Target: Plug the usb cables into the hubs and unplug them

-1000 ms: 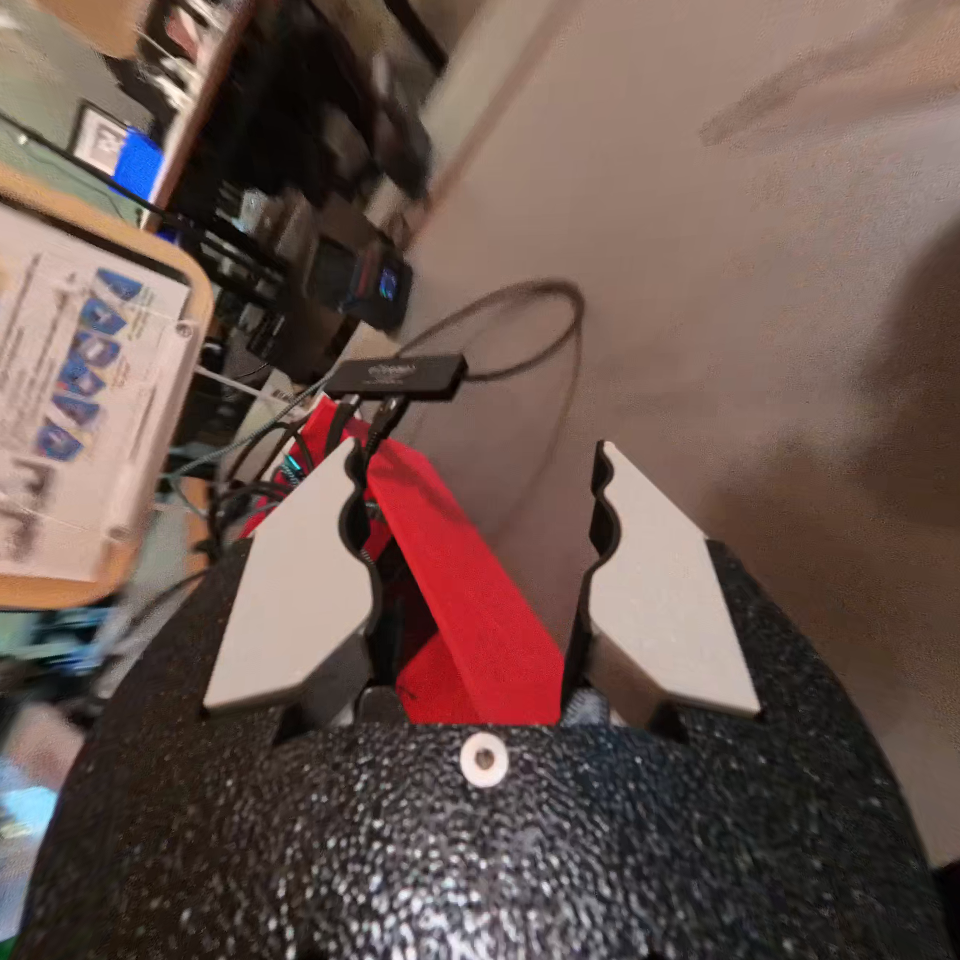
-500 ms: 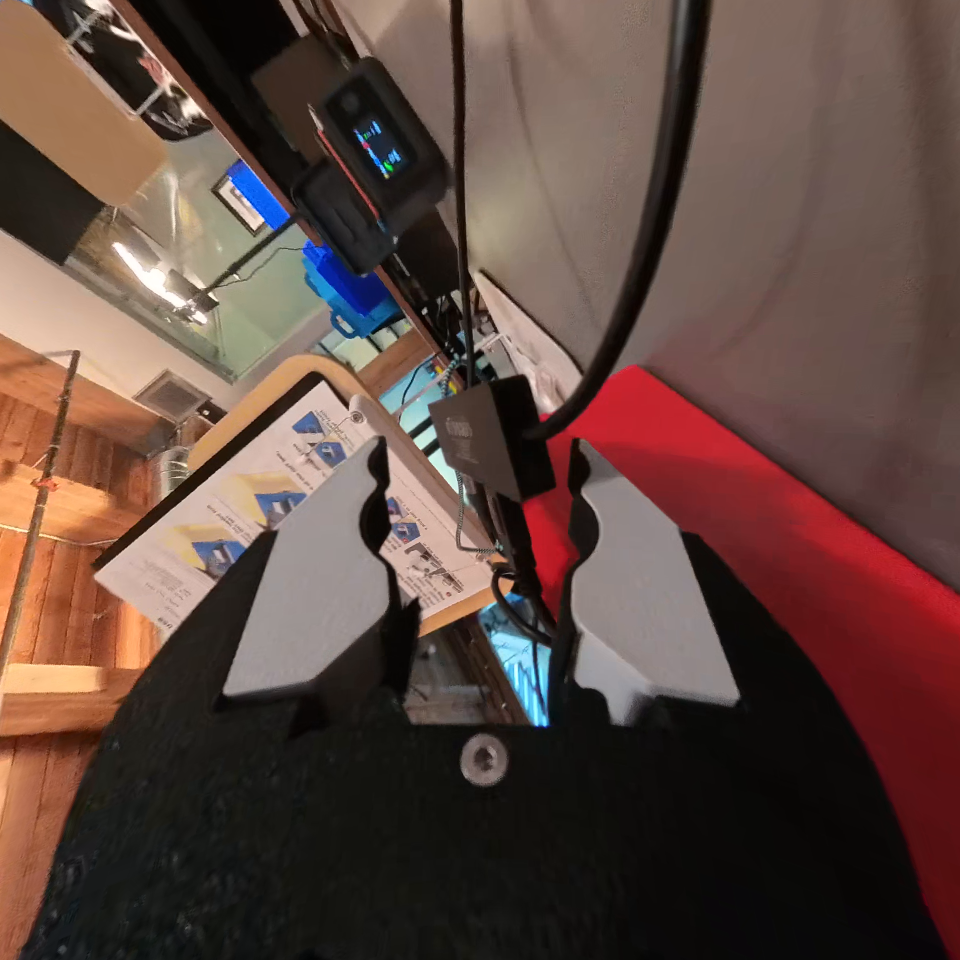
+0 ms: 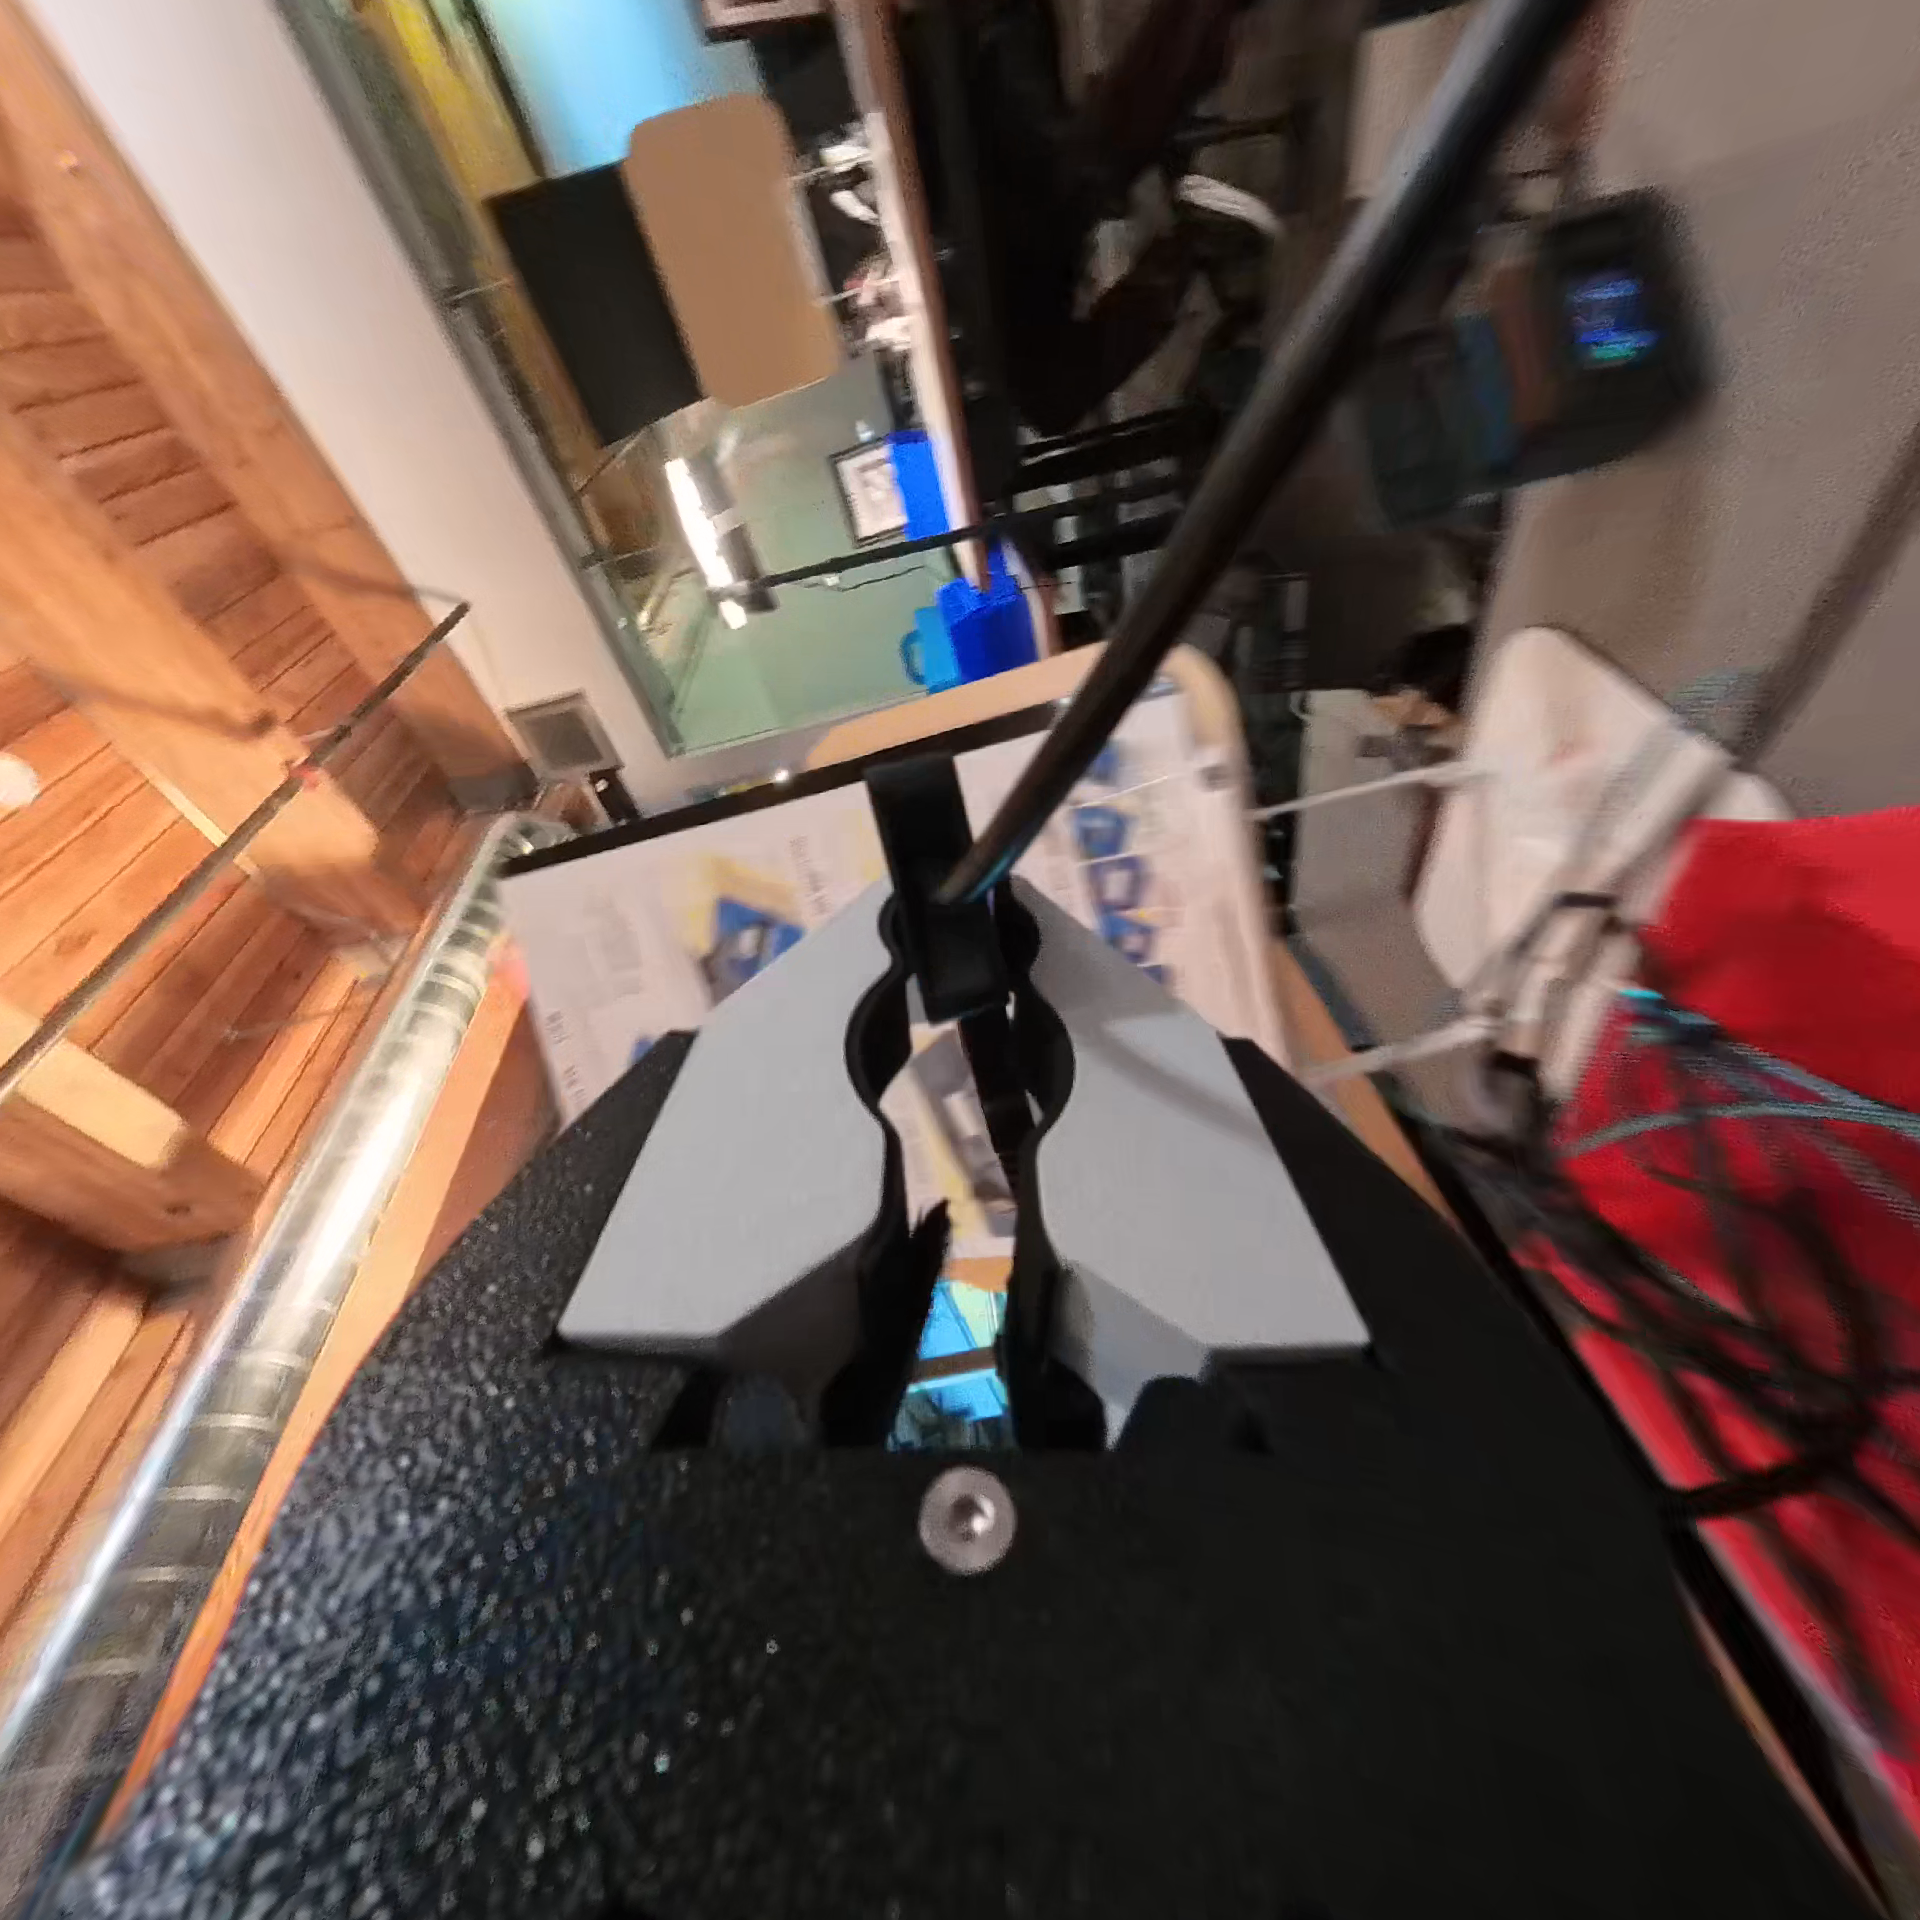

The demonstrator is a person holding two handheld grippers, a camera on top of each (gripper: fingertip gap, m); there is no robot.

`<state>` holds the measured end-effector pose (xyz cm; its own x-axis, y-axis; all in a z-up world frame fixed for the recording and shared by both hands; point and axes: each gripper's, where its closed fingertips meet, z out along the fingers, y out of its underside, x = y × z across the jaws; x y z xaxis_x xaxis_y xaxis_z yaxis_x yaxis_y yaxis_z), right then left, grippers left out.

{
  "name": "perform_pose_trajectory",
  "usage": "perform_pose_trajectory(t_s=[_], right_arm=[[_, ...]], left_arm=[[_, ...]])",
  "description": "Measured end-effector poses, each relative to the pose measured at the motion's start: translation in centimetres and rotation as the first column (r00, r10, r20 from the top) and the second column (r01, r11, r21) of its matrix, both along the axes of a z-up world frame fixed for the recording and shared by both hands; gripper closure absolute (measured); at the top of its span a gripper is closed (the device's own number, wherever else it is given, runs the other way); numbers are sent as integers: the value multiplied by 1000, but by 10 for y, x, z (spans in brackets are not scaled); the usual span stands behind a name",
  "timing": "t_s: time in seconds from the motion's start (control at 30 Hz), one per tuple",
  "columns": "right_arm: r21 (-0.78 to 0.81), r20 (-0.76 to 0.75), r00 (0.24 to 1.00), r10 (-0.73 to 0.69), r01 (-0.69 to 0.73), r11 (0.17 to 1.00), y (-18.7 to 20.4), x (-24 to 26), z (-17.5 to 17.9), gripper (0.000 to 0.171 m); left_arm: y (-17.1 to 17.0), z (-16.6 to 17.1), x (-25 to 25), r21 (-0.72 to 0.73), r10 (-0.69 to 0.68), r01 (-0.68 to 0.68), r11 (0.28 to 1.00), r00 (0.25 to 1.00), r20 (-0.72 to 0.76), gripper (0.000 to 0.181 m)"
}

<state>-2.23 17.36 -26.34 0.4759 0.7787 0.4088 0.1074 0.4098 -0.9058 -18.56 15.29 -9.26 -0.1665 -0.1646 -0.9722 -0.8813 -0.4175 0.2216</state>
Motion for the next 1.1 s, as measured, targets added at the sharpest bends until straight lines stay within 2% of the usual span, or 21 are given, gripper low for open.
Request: perform_pose_trajectory(t_s=[0.23,0.37,0.5,0.6,0.67,0.73,0.8,0.87,0.97,1.1], right_arm=[[-29,-4,1000,-9,8,1000,4,1,-2,143],[-34,-23,1000,-17,16,999,6,5,1,144],[-48,-41,999,-31,29,998,11,9,3,144],[-64,-62,997,-43,39,997,15,13,5,144],[-68,-76,995,-58,53,996,19,17,6,144],[-62,-92,992,-86,81,995,25,22,9,144],[-59,-119,985,-123,117,991,31,31,14,145],[-54,-148,975,-166,159,986,39,43,19,146],[-85,-200,952,-233,220,972,53,63,23,146],[-150,-249,918,-310,279,948,70,86,24,146]], left_arm=[[22,192,22,227,-120,59,972,956,267,172],[41,267,68,310,-260,153,938,902,343,173],[63,311,116,386,-431,254,887,756,492,174],[73,340,150,458,-546,309,834,585,600,168],[79,352,172,485,-592,341,806,475,650,173],[87,357,189,494,-611,364,790,399,684,173],[96,348,203,481,-607,389,786,337,719,173],[105,327,212,478,-609,402,781,321,726,173],[119,269,215,478,-596,391,787,278,754,173],[126,162,210,493,-560,355,794,112,821,173]])
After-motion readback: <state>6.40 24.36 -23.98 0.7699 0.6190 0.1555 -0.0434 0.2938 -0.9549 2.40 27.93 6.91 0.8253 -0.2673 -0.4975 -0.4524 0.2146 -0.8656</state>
